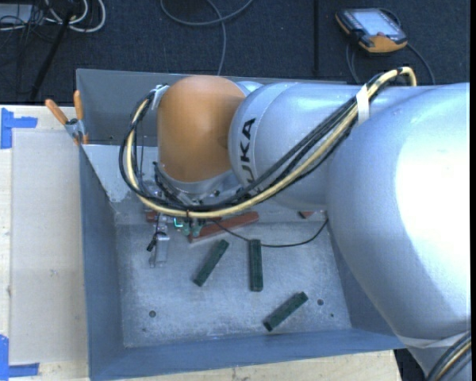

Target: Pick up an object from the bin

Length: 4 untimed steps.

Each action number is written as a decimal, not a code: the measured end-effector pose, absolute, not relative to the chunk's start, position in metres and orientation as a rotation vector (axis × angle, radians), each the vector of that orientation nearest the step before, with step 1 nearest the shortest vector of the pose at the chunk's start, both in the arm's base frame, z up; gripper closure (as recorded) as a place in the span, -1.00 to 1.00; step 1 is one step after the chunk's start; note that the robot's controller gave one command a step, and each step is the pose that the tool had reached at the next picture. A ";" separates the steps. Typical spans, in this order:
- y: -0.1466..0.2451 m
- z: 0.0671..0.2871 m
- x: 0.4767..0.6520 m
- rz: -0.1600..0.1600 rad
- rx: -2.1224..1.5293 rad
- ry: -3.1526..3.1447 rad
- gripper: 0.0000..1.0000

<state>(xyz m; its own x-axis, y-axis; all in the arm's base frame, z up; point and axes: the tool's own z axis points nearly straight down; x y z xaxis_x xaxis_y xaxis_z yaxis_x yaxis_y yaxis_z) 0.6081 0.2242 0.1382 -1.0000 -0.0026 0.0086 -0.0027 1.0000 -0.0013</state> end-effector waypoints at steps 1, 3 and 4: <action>0.224 0.143 0.610 -0.001 -0.001 -3.140 -1.00; 0.153 0.117 0.609 0.002 0.438 -3.112 -1.00; 0.131 0.098 0.605 0.000 0.839 -3.027 -1.00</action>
Offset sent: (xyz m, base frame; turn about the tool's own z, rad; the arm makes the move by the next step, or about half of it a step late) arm -0.0178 -0.0764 -0.0032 -0.1441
